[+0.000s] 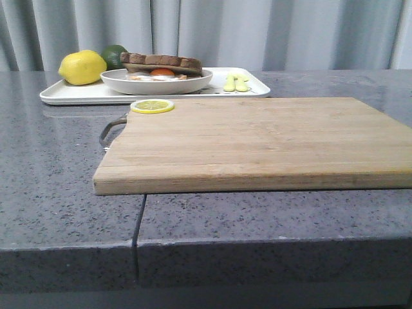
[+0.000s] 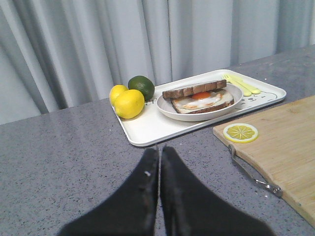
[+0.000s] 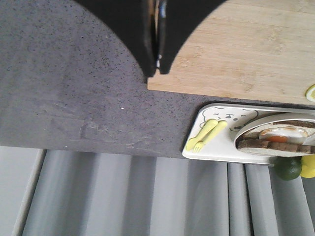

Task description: Place bread and move sandwich to tray

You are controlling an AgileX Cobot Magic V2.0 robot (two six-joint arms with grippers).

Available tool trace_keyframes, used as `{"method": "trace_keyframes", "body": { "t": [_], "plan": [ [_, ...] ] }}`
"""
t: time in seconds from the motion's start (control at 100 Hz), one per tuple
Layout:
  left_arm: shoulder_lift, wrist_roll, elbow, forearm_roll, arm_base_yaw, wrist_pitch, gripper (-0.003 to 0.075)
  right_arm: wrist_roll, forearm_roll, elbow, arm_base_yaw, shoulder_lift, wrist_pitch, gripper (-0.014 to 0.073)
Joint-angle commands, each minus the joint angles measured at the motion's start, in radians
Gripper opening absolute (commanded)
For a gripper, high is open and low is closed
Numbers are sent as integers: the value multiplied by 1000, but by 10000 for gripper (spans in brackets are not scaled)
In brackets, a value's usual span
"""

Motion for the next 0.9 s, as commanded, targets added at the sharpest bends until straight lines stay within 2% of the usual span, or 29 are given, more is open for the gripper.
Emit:
{"method": "trace_keyframes", "body": {
  "t": [0.0, 0.5, 0.59, 0.69, 0.89],
  "plan": [
    [11, -7, -27, 5, -8, -83, -19, -3, -8, -28, -5, 1, -67, -66],
    [4, -5, -9, 25, 0, -80, -20, -3, -8, -28, -5, 1, -67, -66],
    [-30, 3, 21, 52, 47, -87, -20, -3, -8, -28, -5, 1, -67, -66],
    [-88, 3, 74, 29, 143, -104, -20, -3, -8, -28, -5, 1, -67, -66],
    [-215, 3, 231, -46, 315, -225, -20, -3, -8, -28, -5, 1, -67, -66]
  ]
}}
